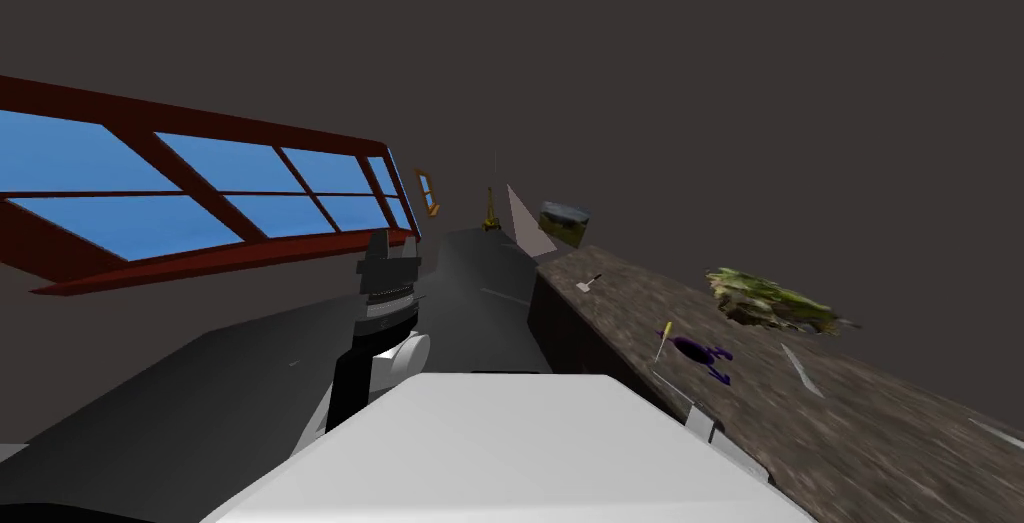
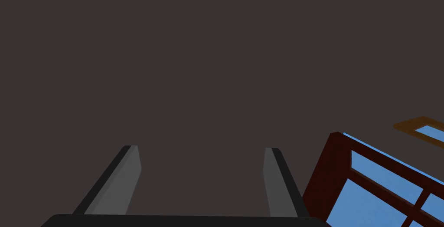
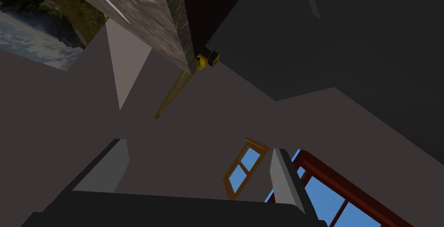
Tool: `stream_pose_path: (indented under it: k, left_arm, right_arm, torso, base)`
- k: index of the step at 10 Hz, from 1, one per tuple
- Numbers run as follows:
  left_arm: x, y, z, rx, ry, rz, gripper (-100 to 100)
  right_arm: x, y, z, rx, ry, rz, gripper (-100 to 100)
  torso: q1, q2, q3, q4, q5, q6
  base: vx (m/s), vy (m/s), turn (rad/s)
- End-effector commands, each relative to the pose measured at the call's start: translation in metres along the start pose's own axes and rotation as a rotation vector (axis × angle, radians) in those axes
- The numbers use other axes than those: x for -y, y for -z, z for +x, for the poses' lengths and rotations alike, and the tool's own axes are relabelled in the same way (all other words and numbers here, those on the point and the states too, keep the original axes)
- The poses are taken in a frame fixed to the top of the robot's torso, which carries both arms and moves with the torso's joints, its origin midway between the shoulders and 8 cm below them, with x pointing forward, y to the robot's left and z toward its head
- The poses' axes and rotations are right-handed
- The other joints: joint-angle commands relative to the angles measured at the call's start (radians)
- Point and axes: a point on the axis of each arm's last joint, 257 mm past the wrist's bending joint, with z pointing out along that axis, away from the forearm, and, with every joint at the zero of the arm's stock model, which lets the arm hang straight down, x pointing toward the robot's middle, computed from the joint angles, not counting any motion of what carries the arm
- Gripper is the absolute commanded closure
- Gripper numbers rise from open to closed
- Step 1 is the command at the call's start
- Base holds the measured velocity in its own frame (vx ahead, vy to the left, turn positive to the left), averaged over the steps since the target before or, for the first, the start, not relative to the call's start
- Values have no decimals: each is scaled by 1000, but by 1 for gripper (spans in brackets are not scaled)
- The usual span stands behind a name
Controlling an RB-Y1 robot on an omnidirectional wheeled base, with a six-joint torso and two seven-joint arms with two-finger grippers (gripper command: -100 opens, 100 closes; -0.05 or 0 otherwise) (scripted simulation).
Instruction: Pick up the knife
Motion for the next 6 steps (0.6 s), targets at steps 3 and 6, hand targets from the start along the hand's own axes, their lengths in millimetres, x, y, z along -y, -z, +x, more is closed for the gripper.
stream_pose_path:
  k: [3,6]
  left_arm:
    - [0,0,0,0,0,0,0]
    - [0,0,0,0,0,0,0]
  right_arm:
    - [-7,33,39,-138,138,-74,-100]
    - [-9,49,56,-193,207,-110,-100]
  torso:
    - [0,-1,0,0,0,0]
    - [-3,-1,-1,0,-1,0]
  base:
    - [-39,-69,349]
    - [-35,-81,277]
